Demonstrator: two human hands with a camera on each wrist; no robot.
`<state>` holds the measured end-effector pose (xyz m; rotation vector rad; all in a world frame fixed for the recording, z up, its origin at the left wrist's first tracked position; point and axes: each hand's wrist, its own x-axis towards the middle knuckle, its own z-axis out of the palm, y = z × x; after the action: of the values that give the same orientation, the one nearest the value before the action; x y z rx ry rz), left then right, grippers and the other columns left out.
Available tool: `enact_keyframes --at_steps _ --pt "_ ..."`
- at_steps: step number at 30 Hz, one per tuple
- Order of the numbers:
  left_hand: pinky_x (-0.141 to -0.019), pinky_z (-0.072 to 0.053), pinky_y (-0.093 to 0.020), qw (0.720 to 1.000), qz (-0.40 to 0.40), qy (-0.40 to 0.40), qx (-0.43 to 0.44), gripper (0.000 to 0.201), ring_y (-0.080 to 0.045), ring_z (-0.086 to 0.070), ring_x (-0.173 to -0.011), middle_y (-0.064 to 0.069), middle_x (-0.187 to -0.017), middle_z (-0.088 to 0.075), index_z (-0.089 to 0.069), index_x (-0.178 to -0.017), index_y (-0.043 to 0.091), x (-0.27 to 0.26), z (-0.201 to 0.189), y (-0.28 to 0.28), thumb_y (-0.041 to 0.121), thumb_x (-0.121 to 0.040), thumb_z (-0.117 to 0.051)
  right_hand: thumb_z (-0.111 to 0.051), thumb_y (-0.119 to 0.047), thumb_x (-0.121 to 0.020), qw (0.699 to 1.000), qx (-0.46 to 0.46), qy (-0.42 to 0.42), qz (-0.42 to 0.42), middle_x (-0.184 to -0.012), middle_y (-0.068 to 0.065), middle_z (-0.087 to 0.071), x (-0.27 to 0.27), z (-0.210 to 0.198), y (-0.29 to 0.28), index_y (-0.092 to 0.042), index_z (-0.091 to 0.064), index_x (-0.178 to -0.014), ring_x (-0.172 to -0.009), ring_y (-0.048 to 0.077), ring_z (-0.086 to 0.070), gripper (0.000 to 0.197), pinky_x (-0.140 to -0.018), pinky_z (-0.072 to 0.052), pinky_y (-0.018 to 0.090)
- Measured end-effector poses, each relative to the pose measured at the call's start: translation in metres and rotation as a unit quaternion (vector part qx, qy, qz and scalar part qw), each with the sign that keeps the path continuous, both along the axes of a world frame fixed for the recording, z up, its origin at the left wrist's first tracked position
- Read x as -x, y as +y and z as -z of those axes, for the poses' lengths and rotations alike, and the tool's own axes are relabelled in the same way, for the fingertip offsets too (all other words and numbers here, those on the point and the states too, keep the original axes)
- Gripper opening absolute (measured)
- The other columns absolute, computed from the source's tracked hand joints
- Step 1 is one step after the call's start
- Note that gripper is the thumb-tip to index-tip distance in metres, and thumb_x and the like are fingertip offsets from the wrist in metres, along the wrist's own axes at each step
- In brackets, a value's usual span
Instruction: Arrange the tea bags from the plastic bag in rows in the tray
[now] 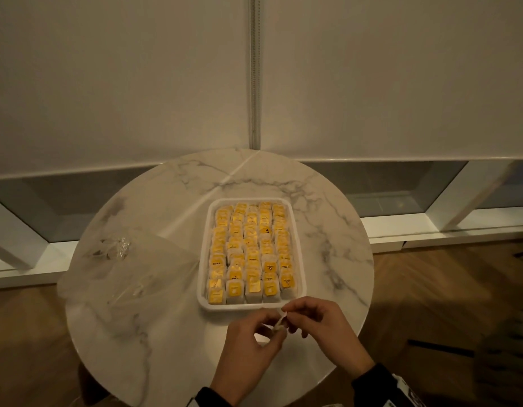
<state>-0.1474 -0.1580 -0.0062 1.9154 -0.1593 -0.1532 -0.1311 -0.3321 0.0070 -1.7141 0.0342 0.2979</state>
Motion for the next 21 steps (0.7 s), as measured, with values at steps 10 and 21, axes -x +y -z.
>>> enact_keyframes --at_steps 10,21 --pt "-0.076 -0.06 -0.038 0.998 -0.024 0.057 0.008 0.037 -0.008 -0.071 -0.088 0.022 -0.107 -0.07 -0.067 -0.109 0.037 -0.008 0.017 0.009 0.016 -0.079 -0.06 -0.081 -0.024 -0.079 0.976 0.187 -0.077 -0.08 -0.077 -0.005 -0.07 -0.043 -0.006 -0.018 -0.02 -0.072 -0.076 -0.071 0.002 -0.06 0.01 -0.065 -0.043 0.013" --pt "-0.077 -0.059 -0.04 0.995 -0.065 0.072 -0.019 0.034 -0.012 -0.07 -0.077 0.029 -0.102 -0.067 -0.069 -0.099 0.035 -0.013 0.038 0.032 0.005 -0.085 -0.065 -0.069 -0.023 -0.088 0.853 0.431 -0.11 -0.273 -0.086 -0.007 -0.063 -0.108 0.002 -0.008 -0.017 -0.068 -0.091 -0.081 0.011 -0.059 0.006 -0.077 -0.048 0.023"
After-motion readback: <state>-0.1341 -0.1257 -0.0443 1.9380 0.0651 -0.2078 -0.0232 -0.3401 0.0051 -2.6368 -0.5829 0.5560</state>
